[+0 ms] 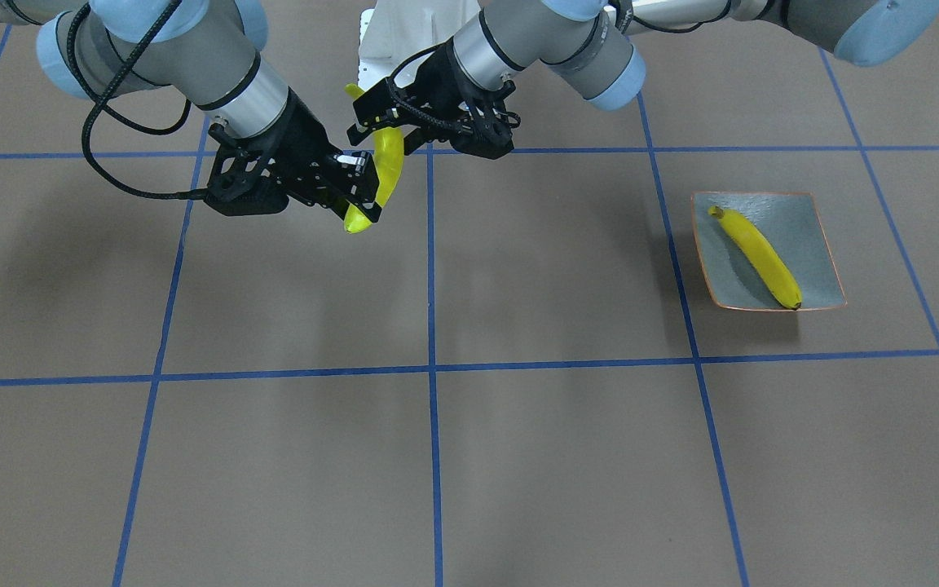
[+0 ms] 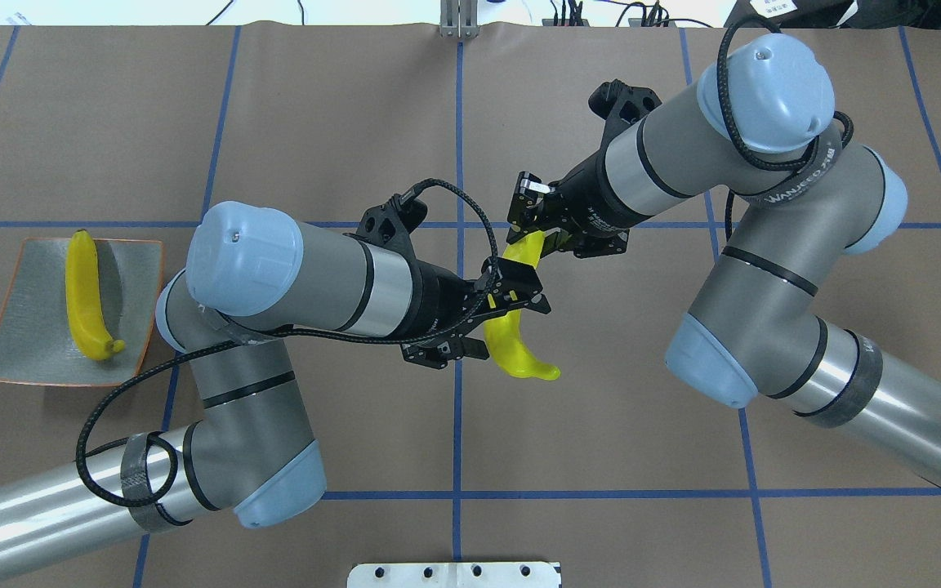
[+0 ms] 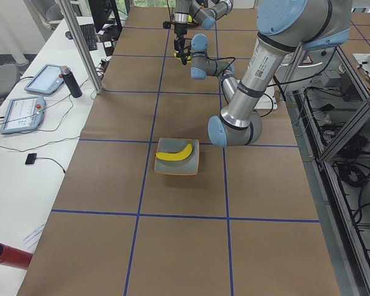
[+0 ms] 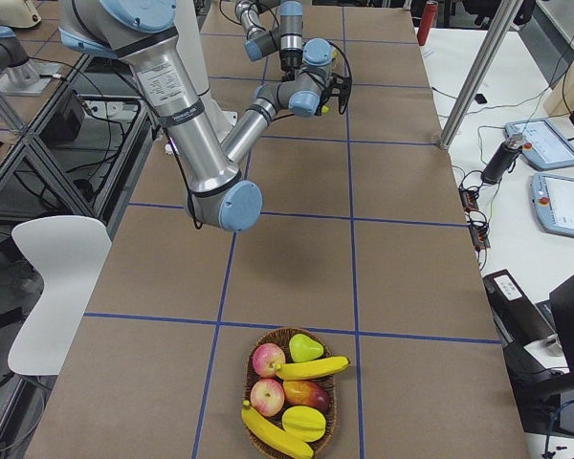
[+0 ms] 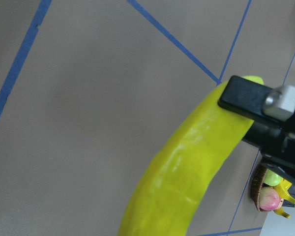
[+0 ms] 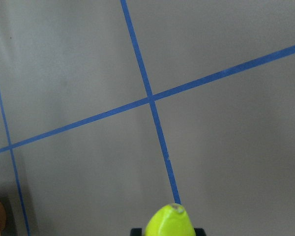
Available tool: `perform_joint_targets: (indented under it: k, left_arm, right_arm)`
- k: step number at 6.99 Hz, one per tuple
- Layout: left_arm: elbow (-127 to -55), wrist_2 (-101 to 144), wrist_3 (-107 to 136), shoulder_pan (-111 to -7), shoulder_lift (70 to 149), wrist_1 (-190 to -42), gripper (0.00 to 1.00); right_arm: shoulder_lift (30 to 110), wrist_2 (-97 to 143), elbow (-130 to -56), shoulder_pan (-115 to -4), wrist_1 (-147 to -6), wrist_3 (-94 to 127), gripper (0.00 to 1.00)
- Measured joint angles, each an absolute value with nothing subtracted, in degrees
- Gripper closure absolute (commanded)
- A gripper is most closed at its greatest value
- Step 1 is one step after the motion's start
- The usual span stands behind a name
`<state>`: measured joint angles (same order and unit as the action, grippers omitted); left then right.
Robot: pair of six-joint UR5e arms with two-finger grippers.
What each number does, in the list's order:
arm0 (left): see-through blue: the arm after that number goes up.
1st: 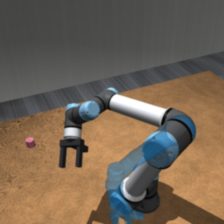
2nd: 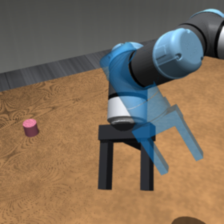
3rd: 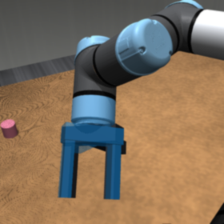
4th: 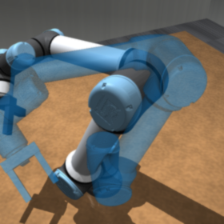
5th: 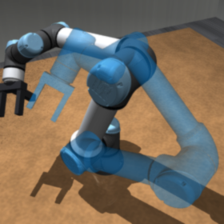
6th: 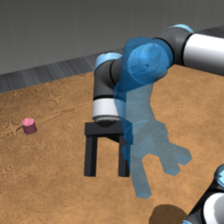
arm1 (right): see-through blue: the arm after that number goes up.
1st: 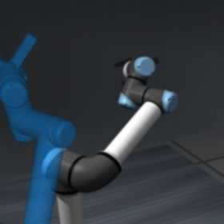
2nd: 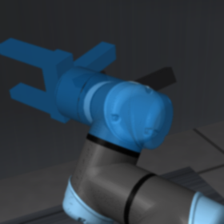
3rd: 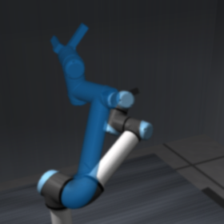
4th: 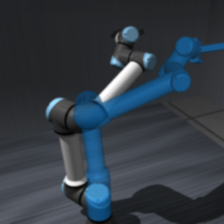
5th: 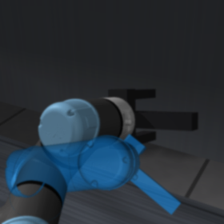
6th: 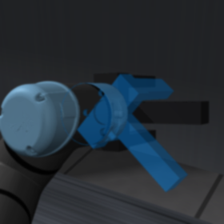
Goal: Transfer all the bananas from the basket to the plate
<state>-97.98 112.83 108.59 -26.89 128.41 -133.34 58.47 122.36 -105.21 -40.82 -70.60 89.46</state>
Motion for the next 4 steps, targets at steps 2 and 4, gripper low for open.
perform_joint_targets:
  k: [2, 4]
  left_arm:
    - [-97.6, 112.8, 106.4, -26.5, 128.3, -133.3, 0.26]
    - [-97.6, 112.8, 106.1, -26.3, 128.3, -133.2, 0.64]
  right_arm:
    - [58.5, 122.3, -105.3, -40.8, -70.6, 89.5, 1.00]
    - [58.4, 122.3, -105.3, -40.8, -70.6, 89.6, 1.00]
